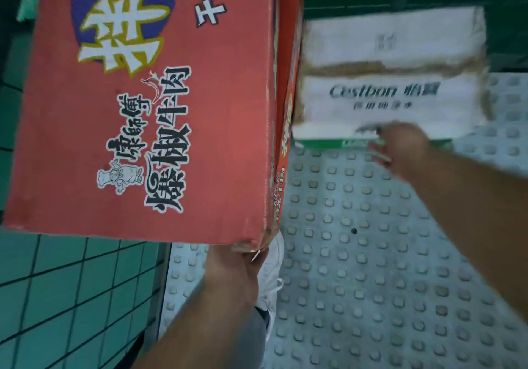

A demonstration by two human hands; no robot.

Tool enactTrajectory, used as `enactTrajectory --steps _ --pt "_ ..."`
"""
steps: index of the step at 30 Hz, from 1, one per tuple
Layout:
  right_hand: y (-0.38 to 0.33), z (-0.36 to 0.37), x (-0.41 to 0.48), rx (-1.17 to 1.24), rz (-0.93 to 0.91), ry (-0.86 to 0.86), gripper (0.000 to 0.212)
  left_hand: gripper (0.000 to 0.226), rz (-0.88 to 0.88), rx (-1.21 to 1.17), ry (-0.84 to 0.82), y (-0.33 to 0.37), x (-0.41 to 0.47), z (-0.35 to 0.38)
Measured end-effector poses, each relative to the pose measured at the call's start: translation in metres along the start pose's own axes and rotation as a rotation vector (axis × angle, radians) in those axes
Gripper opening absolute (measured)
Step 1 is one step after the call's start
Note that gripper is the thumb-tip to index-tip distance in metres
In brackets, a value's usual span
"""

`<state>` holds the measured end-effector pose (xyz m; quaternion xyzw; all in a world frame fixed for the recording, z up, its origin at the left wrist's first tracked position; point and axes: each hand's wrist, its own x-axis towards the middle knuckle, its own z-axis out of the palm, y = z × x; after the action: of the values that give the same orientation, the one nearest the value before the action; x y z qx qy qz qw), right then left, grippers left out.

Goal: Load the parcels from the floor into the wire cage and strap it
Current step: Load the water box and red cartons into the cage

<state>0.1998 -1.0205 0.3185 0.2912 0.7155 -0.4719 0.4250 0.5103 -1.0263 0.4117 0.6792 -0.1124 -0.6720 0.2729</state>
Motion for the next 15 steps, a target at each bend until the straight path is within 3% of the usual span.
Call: enactTrajectory --steps 1,2,3,5,7,12,15 --pt "-0.008 0.001 0.004 -0.446 -0.201 -0.053 0.045 0.043 0.001 0.015 0.018 0.002 -0.001 0.0" --pt "-0.018 0.003 0.008 -0.164 -0.047 -0.044 0.043 0.044 0.002 0.045 0.047 0.002 0.002 -0.003" --pt "-0.023 -0.005 0.009 -0.185 -0.091 -0.123 0.041 0.045 -0.006 0.055 0.05 0.002 0.003 -0.004" --pt "-0.02 -0.016 -0.009 -0.547 -0.175 -0.203 0.04 0.043 -0.031 0.078 0.078 0.002 0.004 -0.003" --pt "0.0 -0.014 -0.029 -0.683 -0.168 -0.238 0.047 0.046 -0.029 0.106 0.108 0.003 0.005 -0.002" --pt "0.05 0.023 -0.115 -0.504 -0.232 -0.464 0.055 0.04 -0.02 0.089 0.196 0.017 0.005 -0.006" --pt "0.051 0.069 -0.165 -0.333 -0.45 -0.584 0.047 0.044 0.027 -0.044 0.218 0.051 0.014 -0.017"
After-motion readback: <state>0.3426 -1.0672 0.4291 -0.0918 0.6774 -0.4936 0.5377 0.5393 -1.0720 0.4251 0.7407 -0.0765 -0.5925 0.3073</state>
